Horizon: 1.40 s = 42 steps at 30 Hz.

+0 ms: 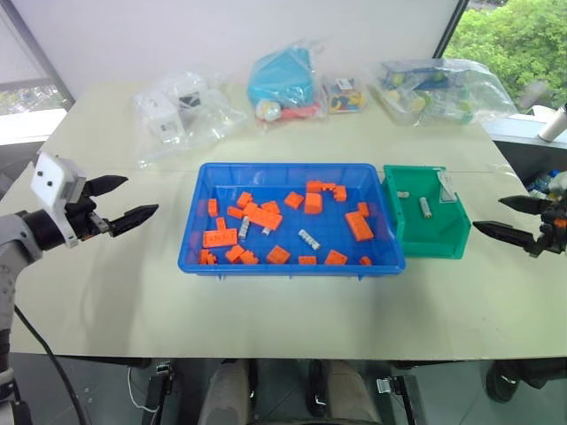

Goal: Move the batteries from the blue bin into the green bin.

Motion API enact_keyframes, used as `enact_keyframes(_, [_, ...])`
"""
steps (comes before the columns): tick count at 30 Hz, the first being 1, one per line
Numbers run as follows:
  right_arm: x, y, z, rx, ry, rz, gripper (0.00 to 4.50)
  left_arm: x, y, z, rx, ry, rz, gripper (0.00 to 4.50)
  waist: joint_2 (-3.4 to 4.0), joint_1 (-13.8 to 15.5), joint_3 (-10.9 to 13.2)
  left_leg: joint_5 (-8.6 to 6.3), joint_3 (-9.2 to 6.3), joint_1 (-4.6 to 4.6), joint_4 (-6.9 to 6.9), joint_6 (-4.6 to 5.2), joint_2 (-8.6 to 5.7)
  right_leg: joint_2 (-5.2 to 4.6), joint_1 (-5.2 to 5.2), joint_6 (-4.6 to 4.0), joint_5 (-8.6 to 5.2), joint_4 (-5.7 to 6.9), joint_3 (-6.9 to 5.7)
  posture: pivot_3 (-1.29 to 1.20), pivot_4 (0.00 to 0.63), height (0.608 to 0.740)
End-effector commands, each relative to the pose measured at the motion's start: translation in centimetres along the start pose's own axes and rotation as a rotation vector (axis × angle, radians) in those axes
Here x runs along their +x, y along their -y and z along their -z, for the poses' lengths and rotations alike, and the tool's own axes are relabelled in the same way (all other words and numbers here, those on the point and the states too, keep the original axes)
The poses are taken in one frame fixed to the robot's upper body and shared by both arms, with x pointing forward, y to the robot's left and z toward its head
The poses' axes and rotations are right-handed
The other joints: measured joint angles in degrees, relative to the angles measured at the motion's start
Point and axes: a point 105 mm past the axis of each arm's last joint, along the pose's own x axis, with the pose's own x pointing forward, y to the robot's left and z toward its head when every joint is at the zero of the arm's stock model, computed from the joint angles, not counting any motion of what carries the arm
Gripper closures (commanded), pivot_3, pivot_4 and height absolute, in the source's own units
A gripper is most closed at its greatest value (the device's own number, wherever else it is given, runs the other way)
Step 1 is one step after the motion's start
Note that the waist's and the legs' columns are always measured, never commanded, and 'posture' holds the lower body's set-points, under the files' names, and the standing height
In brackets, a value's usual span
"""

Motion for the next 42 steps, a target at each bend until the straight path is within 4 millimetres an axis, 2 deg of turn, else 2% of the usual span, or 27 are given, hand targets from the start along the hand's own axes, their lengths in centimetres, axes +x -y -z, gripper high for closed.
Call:
enact_keyframes(1, [-1.1, 0.5, -1.3, -0.04, 0.034, 0.034, 0.09, -0.2, -0.4, -1.3, 0.043, 0.024, -0.01, 0.0, 0.0, 0.0, 0.0, 0.0, 0.0, 0.0, 0.0, 0.0, 0.0, 0.0, 0.0, 0.0, 0.0, 0.0, 0.0, 0.0, 0.15, 0.736])
enact_keyframes(12, [-1.1, 0.9, -1.4, -0.007, 0.034, 0.062, 0.09, 0.6, -0.4, -1.6, 0.013, 0.057, -0.018, 0.0, 0.0, 0.0, 0.0, 0.0, 0.02, 0.0, 0.02, 0.0, -0.01, 0.02, 0.01, 0.02, 0.01, 0.02, 0.0, 0.0, 0.15, 0.736])
enact_keyframes(18, [-0.8, 1.1, -2.8, -0.058, 0.044, 0.073, 0.09, 0.7, 0.9, -1.8, 0.002, 0.061, 0.03, 0.0, 0.0, -0.1, 0.0, 0.0, 0.02, 0.01, 0.02, 0.0, -0.01, 0.03, 0.01, 0.04, 0.02, 0.03, 0.0, 0.0, 0.15, 0.736])
enact_keyframes(21, [0.1, 0.2, -4.6, -0.089, 0.075, 0.033, 0.09, 0.8, 2.1, -2.0, 0.002, 0.055, 0.098, 0.0, 0.01, -0.1, 0.0, 0.0, 0.02, 0.0, 0.03, 0.0, -0.01, 0.03, 0.01, 0.04, 0.02, 0.03, 0.0, 0.0, 0.15, 0.736])
enact_keyframes(23, [1.0, -1.1, -6.3, -0.126, 0.104, -0.019, 0.09, 0.9, 2.9, -2.4, 0.0, 0.059, 0.142, 0.0, 0.03, -0.2, 0.0, 0.0, 0.01, 0.01, 0.03, 0.0, 0.0, 0.03, 0.0, 0.04, 0.02, 0.05, 0.01, 0.0, 0.15, 0.736])
enact_keyframes(27, [4.2, -5.3, -10.2, -0.199, 0.175, -0.149, 0.09, 1.1, 4.8, -3.1, 0.013, 0.058, 0.251, 0.0, 0.05, -0.8, 0.0, 0.0, -0.02, 0.02, 0.02, 0.0, 0.01, 0.05, -0.01, 0.04, 0.02, 0.07, 0.01, 0.0, 0.15, 0.736])
enact_keyframes(33, [9.6, -13.6, -14.2, -0.272, 0.241, -0.396, 0.09, 1.2, 7.0, -3.0, 0.05, 0.024, 0.359, 0.0, 0.07, -1.3, 0.0, 0.0, -0.17, -0.02, -0.01, 0.0, 0.02, 0.06, -0.03, 0.04, 0.03, 0.09, 0.01, 0.0, 0.15, 0.736])
enact_keyframes(37, [12.5, -19.6, -15.1, -0.313, 0.244, -0.593, 0.09, 1.0, 7.6, -2.4, 0.06, -0.009, 0.401, 0.0, 0.06, -1.4, 0.0, 0.0, -0.15, -0.07, 0.0, 0.0, 0.0, 0.06, -0.05, 0.08, 0.05, 0.11, -0.01, 0.0, 0.15, 0.736])
enact_keyframes(42, [16.4, -24.5, -14.7, -0.39, 0.194, -0.685, 0.09, 0.5, 7.2, -1.8, 0.055, -0.03, 0.381, 0.0, 0.06, -1.3, 0.0, 0.01, -0.1, -0.08, 0.01, 0.0, 0.0, 0.07, -0.06, 0.05, 0.04, 0.12, -0.03, 0.0, 0.15, 0.736])
